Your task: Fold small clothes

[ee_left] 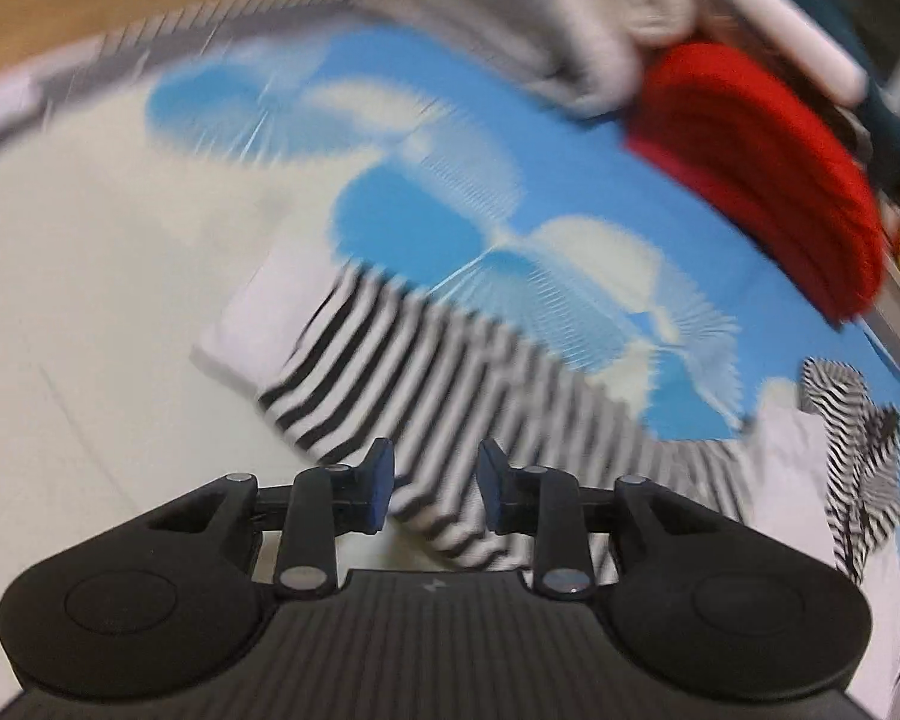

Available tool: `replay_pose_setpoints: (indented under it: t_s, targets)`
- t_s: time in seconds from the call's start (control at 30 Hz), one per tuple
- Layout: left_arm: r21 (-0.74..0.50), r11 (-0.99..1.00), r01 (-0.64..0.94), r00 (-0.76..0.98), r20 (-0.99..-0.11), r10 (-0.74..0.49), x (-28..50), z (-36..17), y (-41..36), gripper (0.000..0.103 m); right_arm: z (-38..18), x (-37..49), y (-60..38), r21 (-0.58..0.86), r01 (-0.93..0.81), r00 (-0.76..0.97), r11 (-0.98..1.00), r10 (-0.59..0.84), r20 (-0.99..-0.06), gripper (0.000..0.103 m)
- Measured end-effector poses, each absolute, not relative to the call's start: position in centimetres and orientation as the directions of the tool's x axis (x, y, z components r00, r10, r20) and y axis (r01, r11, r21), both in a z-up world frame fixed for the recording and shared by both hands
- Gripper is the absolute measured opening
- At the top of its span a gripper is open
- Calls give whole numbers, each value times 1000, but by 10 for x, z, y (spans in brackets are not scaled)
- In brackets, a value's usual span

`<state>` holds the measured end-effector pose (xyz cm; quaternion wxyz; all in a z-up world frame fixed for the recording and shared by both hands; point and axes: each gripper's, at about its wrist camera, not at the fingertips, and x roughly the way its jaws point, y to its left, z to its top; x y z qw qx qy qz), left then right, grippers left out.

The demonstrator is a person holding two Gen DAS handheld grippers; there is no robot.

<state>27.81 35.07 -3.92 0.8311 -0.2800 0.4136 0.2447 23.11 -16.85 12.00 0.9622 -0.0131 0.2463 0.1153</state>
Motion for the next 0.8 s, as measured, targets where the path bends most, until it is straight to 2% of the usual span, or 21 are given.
replay_pose_setpoints:
  t_s: [0.13,0.33,0.4,0.5,0.6,0.63,0.67,0.73,0.8]
  targets:
    - [-298,617,-728,483,-862,154,274,-78,384,43,112,253,-167,34,-254,839,967,238,-488,55]
    - [-323,514,-795,471,-862,186,283,-93,409,41,81,287,-169,149,-199,745,969,249,-619,55]
    - [-318,505,-802,464,-864,194,288,-91,408,35,76,287,-170,157,-178,738,971,237,-632,55]
    - [-261,526,-810,429,-874,227,293,-89,399,17,69,291,-175,145,-143,727,979,204,-656,55]
    - [-238,525,-817,413,-877,247,289,-88,395,15,62,294,-182,144,-105,701,984,176,-691,55]
    - [-239,522,-819,414,-876,249,287,-88,395,11,60,295,-183,145,-99,694,985,172,-699,55]
    - [-238,516,-823,413,-874,256,286,-86,395,3,59,295,-186,145,-95,686,985,170,-708,55]
    - [-225,509,-831,413,-862,294,285,-72,389,3,57,292,-187,140,-92,677,986,165,-718,55]
    - [-238,555,-797,478,-810,340,292,-41,371,3,55,290,-188,132,-94,673,987,161,-722,53]
